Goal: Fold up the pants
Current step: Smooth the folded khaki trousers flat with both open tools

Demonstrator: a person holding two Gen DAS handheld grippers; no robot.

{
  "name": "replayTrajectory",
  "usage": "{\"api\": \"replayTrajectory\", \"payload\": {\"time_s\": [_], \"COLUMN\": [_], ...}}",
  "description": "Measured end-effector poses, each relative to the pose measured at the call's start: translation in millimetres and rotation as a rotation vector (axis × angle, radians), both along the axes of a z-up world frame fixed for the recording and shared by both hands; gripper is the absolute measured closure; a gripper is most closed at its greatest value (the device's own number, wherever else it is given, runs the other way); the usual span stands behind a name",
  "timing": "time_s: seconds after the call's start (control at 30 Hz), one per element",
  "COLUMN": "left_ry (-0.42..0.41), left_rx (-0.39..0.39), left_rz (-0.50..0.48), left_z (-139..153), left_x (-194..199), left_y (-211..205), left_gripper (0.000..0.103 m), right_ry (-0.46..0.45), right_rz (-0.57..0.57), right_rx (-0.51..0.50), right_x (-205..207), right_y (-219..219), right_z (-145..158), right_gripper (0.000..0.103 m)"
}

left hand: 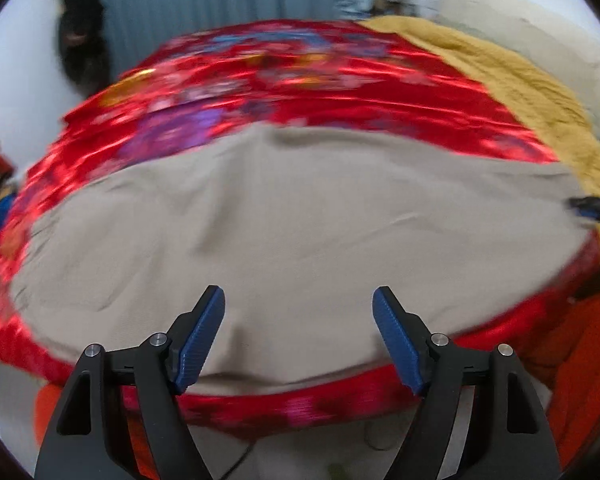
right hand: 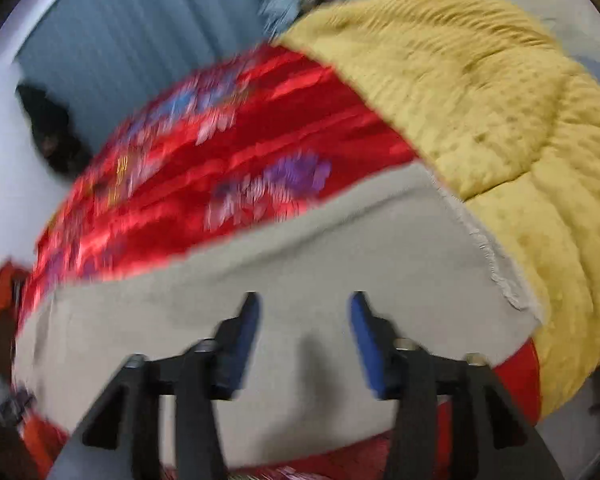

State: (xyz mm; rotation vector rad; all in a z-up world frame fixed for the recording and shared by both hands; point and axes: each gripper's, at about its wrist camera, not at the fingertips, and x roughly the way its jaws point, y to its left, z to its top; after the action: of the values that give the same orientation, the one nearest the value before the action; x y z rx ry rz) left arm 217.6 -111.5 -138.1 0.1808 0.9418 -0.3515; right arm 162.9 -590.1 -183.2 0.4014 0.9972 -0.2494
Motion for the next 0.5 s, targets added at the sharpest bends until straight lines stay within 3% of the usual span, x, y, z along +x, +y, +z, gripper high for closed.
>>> {"api": "replayTrajectory", "payload": {"time_s": [0.07, 0.13, 0.2, 0.27, 0.4, 0.5], "left_ry": [0.04, 0.063, 0.101, 0.119, 0.127, 0.142], "left_rx": [-0.017, -0.023, -0.028, -0.02, 0.059, 0.168], "left_rz": [-0.089, -0.154, -0.199, -0.21, -0.177, -0.159], "left_z": [4.8, 6.9, 4.7, -0.9, -29.1, -63.4], "left_x": [3.5, 9.5, 24.8, 45.8, 98.1, 112.1], "left_y": [-38.9, -73.6, -114.5, -149.7, -211.8, -228.9], "left_gripper": [0.025, 0.024, 0.024, 0.024, 0.025, 0.023], "right_ry": [0.036, -0.04, -0.127, -0.15, -0.153, -0.135], "right_rz": [0.005, -0.015, -0.007, -0.013, 0.034, 0.079], "right_rx": [0.02, 0.09, 0.137, 0.14, 0.148, 0.129], "right_x": [2.3, -1.8, -8.6, -9.8, -3.0, 0.3], "right_y": [-13.4, -25.3, -27.2, -25.4, -19.6, -15.0], "right_z": [-15.4, -19.0, -24.5, -25.4, -24.2, -24.2], "right_gripper": [0.043, 0.04, 0.03, 0.029, 0.013, 0.006]}}
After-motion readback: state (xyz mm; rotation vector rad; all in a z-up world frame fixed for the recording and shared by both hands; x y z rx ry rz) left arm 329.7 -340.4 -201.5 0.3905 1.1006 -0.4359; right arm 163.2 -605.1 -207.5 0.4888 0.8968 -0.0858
